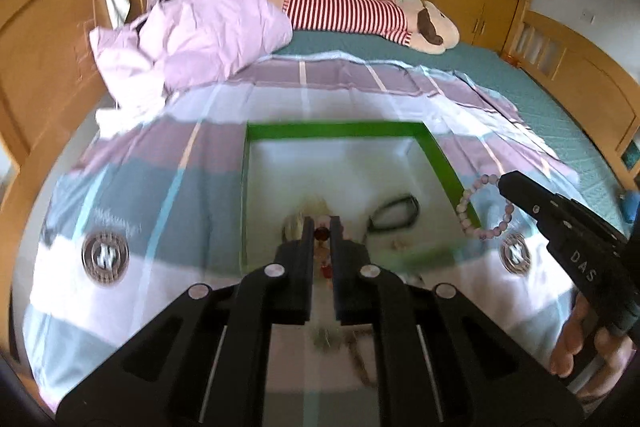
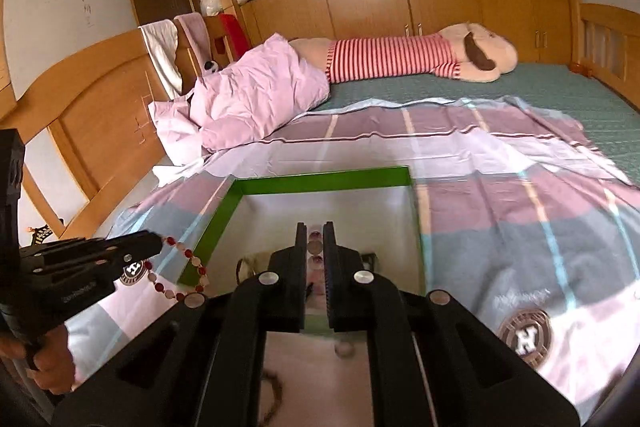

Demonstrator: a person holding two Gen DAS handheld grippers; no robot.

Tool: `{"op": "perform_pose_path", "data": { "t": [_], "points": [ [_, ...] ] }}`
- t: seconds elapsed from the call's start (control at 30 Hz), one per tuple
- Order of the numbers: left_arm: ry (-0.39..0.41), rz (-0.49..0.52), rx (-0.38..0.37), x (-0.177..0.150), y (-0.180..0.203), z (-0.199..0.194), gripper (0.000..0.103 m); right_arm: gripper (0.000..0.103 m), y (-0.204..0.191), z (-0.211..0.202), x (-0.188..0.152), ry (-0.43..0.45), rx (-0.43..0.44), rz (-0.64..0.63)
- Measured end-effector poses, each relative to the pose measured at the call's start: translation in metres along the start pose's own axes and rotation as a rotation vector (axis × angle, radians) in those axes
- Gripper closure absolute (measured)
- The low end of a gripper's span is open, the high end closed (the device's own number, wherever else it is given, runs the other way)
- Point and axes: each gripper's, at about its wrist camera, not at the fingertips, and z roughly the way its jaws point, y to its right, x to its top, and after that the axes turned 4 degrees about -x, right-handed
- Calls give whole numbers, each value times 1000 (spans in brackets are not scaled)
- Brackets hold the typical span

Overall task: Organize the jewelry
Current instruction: 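Carry both bead bracelets into the green box and open both tools, then move the left tool over the green jade charm while the right tool approaches the brown wooden bracelet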

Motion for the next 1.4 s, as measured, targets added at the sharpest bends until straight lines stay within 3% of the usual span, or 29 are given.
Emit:
{"op": "perform_pose_path", "data": {
  "t": [0.23,0.43,0.47,0.5,0.57,0.63,0.77,0.9,1.07,1.27,1.33,1.4],
  "points": [
    [-96,-41,67,16,-28,75,95,95,0,74,6,-92,-49,-48],
    [-100,-68,70,31,-40,94,95,93,-6,101,6,-121,-19,-51],
    [-100,-77,67,32,-40,94,94,83,-9,101,3,-129,-23,-58],
    [-91,-89,65,34,-39,92,93,65,-11,99,1,-133,-20,-60],
    [-85,-95,45,35,-35,85,85,49,-14,91,1,-127,-11,-50],
    [-81,-78,31,32,-28,75,76,49,-18,76,4,-120,24,-40],
    [-50,-1,38,18,-10,41,75,49,-27,33,2,-101,50,-81],
    [-80,0,6,-20,-9,20,73,49,-24,6,-31,-177,23,-110],
    [-180,2,63,-73,-17,26,71,65,-28,25,-76,-330,-8,-141],
    [-215,-24,80,-85,-19,36,68,66,-56,56,-117,-470,34,-234],
    [-228,-27,80,-87,-20,41,67,67,-64,65,-132,-516,-27,-310],
    [-246,-32,76,-89,-20,45,67,73,-62,69,-143,-535,-104,-363]
  ]
}}
